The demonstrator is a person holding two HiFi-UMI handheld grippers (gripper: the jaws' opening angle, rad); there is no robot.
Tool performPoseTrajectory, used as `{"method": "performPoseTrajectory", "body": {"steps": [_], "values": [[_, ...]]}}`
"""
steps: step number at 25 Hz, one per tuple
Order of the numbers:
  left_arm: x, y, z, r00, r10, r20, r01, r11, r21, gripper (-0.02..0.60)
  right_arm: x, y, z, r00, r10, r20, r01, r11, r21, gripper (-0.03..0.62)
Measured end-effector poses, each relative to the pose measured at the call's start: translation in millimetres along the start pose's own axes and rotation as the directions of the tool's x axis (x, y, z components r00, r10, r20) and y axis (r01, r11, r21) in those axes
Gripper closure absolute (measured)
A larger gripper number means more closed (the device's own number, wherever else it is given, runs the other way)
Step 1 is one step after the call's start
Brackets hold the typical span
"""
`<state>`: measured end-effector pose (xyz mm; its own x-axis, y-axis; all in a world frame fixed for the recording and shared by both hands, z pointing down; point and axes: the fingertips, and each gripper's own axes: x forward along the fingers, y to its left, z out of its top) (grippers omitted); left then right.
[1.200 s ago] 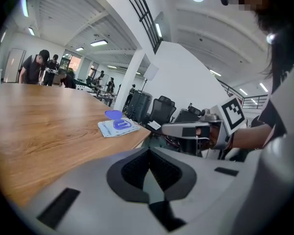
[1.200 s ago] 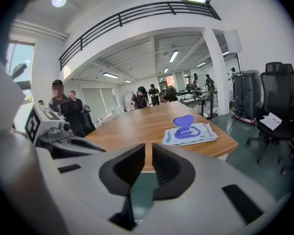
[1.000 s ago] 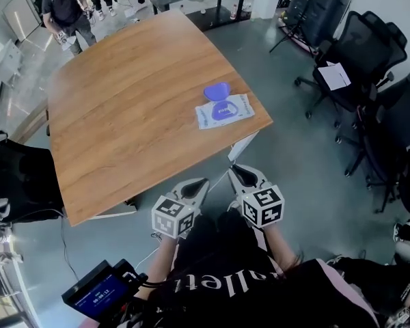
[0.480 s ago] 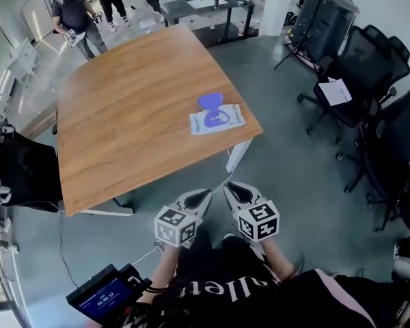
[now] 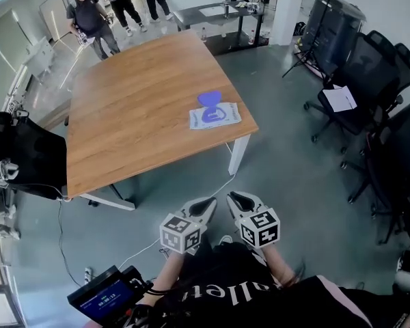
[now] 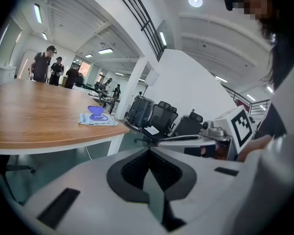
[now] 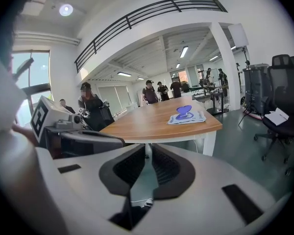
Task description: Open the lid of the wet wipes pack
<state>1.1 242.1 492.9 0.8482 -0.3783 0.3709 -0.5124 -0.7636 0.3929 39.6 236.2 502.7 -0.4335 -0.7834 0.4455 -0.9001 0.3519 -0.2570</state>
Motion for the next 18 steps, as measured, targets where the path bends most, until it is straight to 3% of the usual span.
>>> {"method": "performPoseTrajectory", "body": {"steps": [11, 18], "values": [[-12, -31, -1, 0.998, 0.024, 0.06, -0.023, 1.0, -0.013, 0.58, -26, 15, -10, 0.999, 0.045, -0.002, -0.045, 0.998, -0.038, 0.546], [-16, -34, -8, 0.998, 0.035, 0.056, -0.034, 0.999, -0.006, 0.58, -33, 17, -17, 0.999, 0.046, -0.001, -0.046, 0.997, -0.055, 0.546]]}}
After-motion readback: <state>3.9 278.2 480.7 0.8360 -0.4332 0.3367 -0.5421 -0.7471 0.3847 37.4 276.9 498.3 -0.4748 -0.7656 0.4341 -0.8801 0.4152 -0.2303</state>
